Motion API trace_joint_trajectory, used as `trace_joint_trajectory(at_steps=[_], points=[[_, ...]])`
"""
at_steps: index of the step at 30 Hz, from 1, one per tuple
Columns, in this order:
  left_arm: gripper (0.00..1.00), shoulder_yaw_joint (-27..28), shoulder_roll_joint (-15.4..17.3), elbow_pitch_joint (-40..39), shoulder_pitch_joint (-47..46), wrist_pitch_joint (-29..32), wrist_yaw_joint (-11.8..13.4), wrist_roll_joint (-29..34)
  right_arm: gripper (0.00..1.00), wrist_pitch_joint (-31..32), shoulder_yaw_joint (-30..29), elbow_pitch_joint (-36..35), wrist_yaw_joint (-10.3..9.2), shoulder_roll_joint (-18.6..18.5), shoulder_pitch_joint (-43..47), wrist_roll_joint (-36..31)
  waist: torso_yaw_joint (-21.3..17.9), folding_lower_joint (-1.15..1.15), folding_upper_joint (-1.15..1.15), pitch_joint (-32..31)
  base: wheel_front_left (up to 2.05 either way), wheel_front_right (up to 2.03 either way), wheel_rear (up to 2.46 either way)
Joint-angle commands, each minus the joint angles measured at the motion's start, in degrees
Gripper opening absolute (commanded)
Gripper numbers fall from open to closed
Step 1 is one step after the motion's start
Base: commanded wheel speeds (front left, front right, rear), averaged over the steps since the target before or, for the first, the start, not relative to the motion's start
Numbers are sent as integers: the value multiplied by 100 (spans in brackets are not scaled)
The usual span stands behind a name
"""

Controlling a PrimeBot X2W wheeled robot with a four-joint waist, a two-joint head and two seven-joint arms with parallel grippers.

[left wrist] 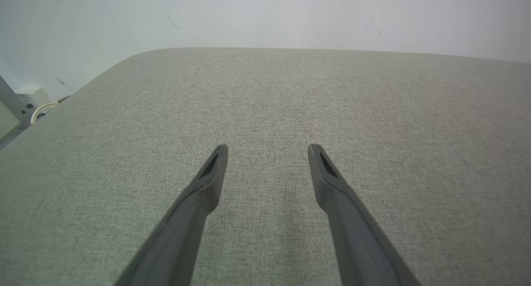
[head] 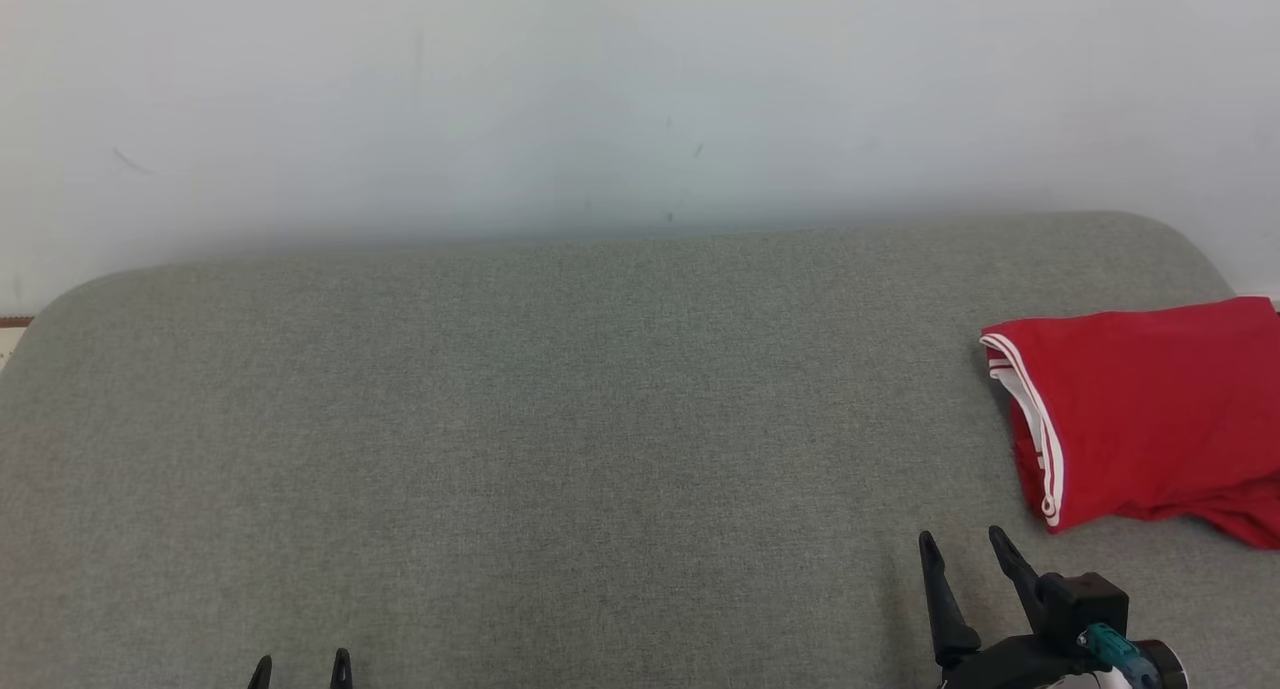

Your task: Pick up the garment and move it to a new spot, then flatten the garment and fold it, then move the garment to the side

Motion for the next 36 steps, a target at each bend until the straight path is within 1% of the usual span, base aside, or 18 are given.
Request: trace_joint_trajectory(at_steps=[1, 36], points=[[100, 27, 20, -69, -79, 0, -23, -6, 100, -1, -6, -78, -1, 2, -118, -22, 4, 0, 0, 0, 0, 0, 0], [100, 105, 22, -70, -103, -1, -149, -113, 100, -1, 129, -74, -3, 5, -97, 26, 124, 0, 0, 2, 0, 0, 0]])
